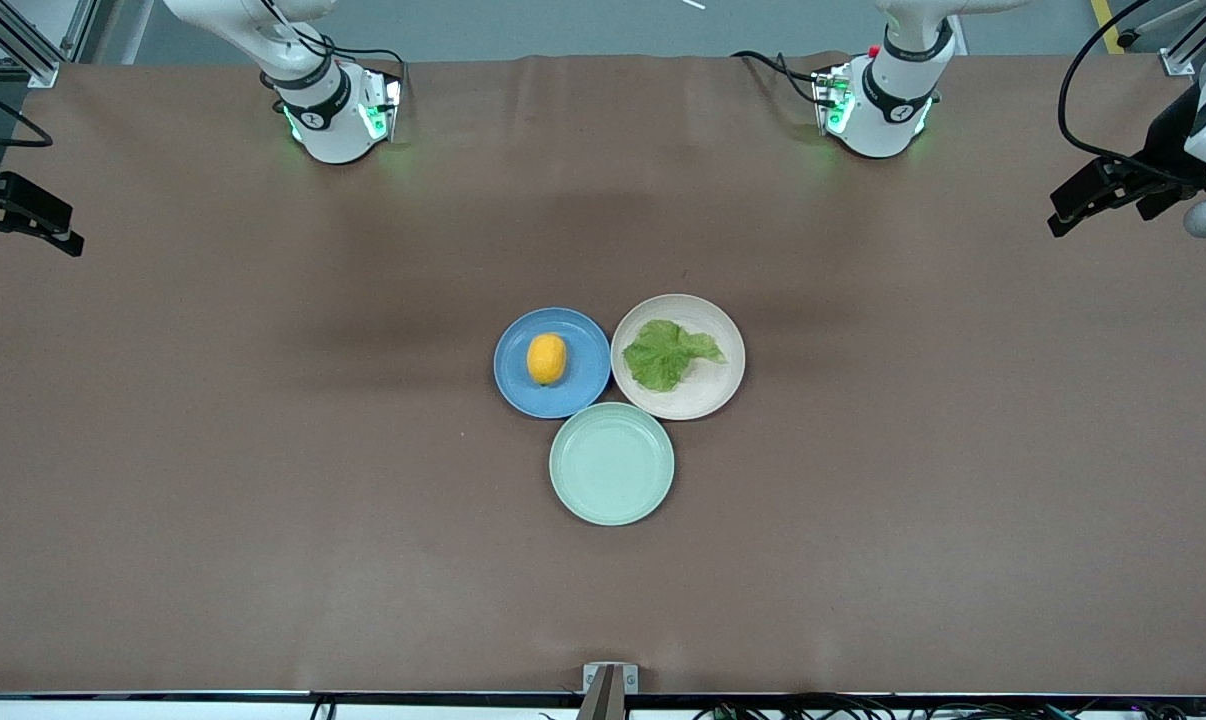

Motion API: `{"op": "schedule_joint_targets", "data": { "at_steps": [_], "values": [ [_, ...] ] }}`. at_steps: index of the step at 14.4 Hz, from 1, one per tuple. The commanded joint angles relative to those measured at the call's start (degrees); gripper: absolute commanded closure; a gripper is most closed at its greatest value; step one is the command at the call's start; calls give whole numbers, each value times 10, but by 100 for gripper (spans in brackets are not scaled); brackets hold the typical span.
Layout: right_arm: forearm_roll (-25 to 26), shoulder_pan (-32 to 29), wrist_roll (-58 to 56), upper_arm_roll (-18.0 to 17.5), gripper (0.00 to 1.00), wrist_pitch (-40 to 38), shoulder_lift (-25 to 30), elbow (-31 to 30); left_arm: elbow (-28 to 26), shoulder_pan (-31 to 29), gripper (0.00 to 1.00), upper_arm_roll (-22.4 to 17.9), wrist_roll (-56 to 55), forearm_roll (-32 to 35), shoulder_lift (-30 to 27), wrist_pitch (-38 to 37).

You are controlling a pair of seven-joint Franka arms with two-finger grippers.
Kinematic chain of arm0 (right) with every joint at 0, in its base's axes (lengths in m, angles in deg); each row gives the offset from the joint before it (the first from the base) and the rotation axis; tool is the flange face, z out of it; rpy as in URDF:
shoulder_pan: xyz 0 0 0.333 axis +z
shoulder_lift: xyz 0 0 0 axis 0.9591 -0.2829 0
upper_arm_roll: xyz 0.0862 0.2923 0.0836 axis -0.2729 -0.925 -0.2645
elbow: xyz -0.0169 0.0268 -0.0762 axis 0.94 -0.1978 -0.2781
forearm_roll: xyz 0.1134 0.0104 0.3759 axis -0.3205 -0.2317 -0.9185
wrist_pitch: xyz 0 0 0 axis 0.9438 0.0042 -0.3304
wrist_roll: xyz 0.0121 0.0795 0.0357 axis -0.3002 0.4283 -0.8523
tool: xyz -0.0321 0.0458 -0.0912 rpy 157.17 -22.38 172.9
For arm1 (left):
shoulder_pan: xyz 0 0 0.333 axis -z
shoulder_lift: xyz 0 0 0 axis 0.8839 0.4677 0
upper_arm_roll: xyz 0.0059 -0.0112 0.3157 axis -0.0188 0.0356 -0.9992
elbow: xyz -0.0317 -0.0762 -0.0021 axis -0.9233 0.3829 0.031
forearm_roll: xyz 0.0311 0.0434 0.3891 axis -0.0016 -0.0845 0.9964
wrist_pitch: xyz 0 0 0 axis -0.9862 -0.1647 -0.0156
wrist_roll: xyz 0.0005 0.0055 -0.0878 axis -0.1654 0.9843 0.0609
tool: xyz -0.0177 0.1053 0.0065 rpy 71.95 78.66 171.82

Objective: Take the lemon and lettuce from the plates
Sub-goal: 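Lower the right gripper toward the lemon and the left gripper toward the lettuce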

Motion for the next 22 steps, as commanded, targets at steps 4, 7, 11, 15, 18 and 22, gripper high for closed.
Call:
{"op": "schedule_joint_targets", "data": {
  "at_steps": [4, 7, 11, 15, 18, 22],
  "values": [
    [5, -3, 5, -2, 0, -3, 3, 4, 21, 1, 0, -2, 2, -5, 12, -16],
    [5, 1, 5, -3, 0, -1, 3, 4, 50, 8, 0, 9, -3, -6, 50, -38],
    [5, 65, 6, -8, 0, 0, -7, 3, 43, 10, 0, 70, -10, -5, 99, -5],
    [5, 127, 53, -8, 0, 7, -45, 4, -50, 10, 0, 139, -153, -6, 117, 129],
    [9, 170, 57, -8, 0, 20, -63, -1, -64, 15, 0, 196, -314, -4, 194, 215],
    [26, 250, 77, -8, 0, 42, -138, -1, -66, 83, 0, 201, -518, 44, 296, 323]
  ]
}}
